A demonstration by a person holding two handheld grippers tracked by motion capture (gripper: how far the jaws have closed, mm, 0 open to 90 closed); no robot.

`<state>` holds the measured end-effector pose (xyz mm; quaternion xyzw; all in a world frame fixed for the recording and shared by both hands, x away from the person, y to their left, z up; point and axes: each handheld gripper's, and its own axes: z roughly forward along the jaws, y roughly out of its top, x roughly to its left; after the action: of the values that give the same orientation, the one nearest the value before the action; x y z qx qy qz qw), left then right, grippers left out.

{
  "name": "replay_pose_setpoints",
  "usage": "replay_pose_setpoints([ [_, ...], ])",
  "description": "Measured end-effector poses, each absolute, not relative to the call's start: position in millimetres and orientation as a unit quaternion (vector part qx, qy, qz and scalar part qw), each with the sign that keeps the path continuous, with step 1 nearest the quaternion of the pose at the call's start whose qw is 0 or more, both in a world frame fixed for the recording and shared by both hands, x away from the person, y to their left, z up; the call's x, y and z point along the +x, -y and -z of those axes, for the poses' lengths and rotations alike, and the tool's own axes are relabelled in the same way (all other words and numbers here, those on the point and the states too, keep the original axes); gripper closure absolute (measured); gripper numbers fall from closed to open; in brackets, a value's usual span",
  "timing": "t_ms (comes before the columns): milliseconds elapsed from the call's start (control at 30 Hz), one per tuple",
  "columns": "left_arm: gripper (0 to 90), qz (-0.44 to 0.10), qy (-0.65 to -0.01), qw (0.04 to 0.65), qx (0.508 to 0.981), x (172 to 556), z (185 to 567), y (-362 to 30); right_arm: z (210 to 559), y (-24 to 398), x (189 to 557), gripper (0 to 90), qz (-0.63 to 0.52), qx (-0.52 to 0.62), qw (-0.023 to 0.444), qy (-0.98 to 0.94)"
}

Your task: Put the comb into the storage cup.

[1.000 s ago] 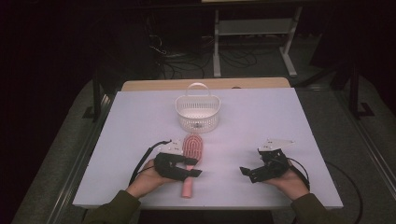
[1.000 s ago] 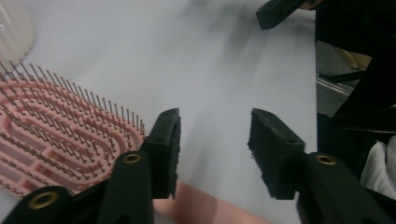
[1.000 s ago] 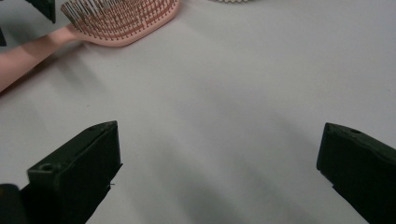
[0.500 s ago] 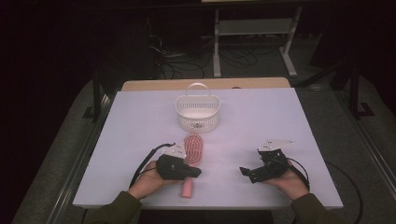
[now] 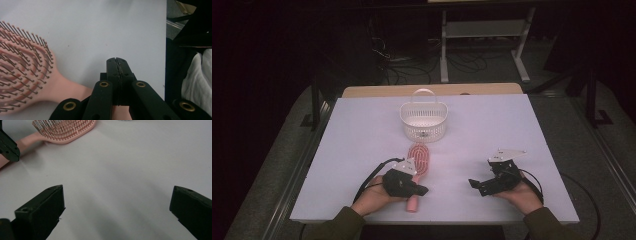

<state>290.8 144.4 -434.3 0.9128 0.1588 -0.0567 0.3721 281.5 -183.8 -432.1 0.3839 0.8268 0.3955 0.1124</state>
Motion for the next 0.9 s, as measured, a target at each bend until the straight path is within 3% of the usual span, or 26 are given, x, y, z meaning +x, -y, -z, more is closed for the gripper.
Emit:
replay_pose_setpoints([
  [900, 90.0, 0.061, -0.161, 0.356, 0.918, 288.1, 434.1, -158.7, 432.2, 183.9, 281.2, 0.0, -0.395, 0.383, 0.112, -0.827],
])
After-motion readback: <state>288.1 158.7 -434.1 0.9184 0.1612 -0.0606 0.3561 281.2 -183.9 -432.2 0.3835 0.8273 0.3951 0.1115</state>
